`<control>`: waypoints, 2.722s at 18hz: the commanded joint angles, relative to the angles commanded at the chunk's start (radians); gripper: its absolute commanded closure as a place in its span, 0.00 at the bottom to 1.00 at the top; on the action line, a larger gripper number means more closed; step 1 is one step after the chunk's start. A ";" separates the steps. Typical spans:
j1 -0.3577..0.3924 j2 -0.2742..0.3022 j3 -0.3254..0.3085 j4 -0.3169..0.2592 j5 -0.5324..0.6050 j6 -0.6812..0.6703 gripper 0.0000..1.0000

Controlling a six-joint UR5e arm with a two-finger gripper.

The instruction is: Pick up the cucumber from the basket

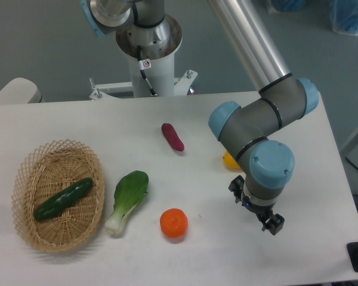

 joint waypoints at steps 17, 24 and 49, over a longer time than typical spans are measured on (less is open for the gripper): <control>-0.113 0.063 -0.092 -0.002 -0.070 -0.191 0.00; -0.216 0.132 -0.149 -0.012 -0.172 -0.423 0.00; -0.571 0.135 -0.357 0.155 -0.235 -0.788 0.00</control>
